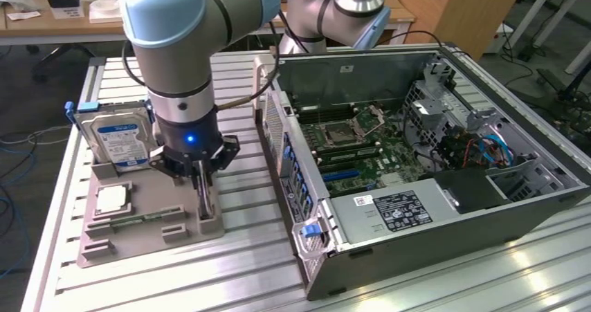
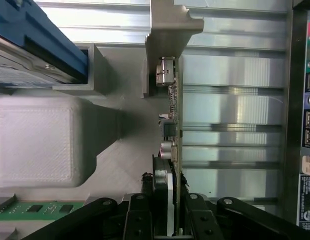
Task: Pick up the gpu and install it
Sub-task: 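Pick up the gpu and move the gpu toward the slot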
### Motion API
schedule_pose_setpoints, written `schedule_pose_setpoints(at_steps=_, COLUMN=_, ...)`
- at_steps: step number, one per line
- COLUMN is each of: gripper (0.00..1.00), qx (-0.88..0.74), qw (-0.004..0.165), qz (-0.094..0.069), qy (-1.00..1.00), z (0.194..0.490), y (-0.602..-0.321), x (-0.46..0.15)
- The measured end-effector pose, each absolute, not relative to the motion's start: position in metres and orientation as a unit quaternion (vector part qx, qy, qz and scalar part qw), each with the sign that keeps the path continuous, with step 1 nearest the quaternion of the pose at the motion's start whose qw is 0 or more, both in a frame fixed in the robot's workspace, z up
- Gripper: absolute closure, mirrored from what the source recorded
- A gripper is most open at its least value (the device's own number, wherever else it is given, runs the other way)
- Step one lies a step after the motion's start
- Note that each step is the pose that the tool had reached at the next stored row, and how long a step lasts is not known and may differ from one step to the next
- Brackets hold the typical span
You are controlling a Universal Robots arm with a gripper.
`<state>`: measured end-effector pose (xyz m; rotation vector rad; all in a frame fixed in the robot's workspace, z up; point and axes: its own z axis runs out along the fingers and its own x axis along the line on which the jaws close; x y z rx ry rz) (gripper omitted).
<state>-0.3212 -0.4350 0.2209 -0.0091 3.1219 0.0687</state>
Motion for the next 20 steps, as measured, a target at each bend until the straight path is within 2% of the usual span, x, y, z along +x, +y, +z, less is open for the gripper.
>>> schedule_pose_setpoints(at_steps=20, gripper=0.72, qx=-0.003, qw=0.010, qz=0.022, qy=1.000, z=0.287, y=-0.435, x=-0.321)
